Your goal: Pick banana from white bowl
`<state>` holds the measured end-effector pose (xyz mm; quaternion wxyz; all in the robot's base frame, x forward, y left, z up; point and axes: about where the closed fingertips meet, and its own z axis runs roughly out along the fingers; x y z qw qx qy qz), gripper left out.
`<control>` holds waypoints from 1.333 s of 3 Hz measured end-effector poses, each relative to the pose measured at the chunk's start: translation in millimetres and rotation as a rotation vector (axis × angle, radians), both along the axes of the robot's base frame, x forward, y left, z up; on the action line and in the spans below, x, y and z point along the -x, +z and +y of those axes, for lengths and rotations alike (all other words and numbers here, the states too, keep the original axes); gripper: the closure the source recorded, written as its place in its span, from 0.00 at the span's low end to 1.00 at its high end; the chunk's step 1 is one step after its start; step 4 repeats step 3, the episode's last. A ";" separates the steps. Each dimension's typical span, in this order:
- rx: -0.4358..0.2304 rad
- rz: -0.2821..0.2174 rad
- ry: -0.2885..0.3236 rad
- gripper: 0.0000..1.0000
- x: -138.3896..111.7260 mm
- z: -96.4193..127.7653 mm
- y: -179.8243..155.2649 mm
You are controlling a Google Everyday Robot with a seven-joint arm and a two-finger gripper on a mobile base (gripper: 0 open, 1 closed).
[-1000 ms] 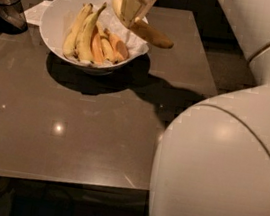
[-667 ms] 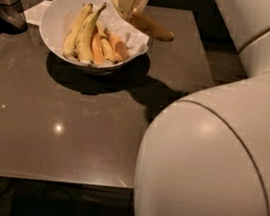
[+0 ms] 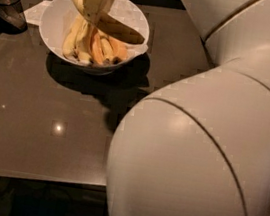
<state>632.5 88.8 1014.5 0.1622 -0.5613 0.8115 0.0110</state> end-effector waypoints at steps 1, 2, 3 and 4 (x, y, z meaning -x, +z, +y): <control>-0.023 -0.028 0.001 1.00 -7.5 6.9 1.9; -0.019 -0.009 0.036 1.00 16.9 19.4 2.9; -0.037 -0.029 0.037 1.00 12.1 24.3 4.3; -0.037 -0.029 0.037 1.00 12.1 24.3 4.3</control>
Offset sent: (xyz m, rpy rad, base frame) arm -0.0303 0.0095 -0.0011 -0.0269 0.0409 0.0546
